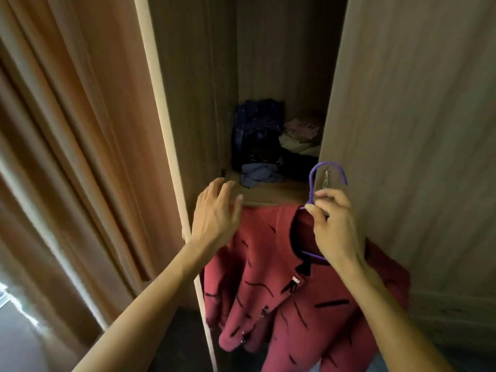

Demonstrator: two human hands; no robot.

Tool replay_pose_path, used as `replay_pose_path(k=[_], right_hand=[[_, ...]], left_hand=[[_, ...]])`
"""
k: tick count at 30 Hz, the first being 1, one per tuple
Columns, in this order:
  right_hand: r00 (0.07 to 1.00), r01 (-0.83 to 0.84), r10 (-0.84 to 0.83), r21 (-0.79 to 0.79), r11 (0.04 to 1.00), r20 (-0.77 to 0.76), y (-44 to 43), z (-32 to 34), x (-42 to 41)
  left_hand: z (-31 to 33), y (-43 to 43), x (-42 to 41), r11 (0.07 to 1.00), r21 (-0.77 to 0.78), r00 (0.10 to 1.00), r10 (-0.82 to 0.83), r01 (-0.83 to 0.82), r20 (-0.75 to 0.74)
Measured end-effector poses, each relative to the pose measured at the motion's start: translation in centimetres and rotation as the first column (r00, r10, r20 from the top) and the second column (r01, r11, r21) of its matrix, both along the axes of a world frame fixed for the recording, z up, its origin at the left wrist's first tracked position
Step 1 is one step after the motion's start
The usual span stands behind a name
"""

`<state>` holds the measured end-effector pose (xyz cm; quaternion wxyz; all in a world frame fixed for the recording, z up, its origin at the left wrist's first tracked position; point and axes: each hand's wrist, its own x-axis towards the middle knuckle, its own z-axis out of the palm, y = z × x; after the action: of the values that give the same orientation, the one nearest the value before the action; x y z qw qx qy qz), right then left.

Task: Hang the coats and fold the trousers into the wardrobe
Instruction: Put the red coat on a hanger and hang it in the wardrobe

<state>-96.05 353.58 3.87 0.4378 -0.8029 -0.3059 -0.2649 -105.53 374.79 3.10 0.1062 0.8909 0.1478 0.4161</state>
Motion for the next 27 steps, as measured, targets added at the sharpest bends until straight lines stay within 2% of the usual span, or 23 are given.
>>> replay_pose_path(k=[12,21,27], right_hand=[[0.99,0.117,-0.111,-0.066,0.991,0.084,-3.5,0.5,7.1],[0.976,0.141,-0.128,-0.063,0.988,0.176,-6.1,3.3,16.3],[0.957,0.147,-0.151,0.034,0.989,0.248,-6.2,6.6,21.6]], left_hand=[[5.1,-6.5,15.8,0.972,-0.097,0.968,-0.225,0.215,-0.11],[9.7,-10.0,30.5,0.96,-0.202,0.936,-0.242,0.193,-0.256],[12.1,-9.5,37.2,0.978,-0.194,0.951,-0.135,0.082,-0.279]])
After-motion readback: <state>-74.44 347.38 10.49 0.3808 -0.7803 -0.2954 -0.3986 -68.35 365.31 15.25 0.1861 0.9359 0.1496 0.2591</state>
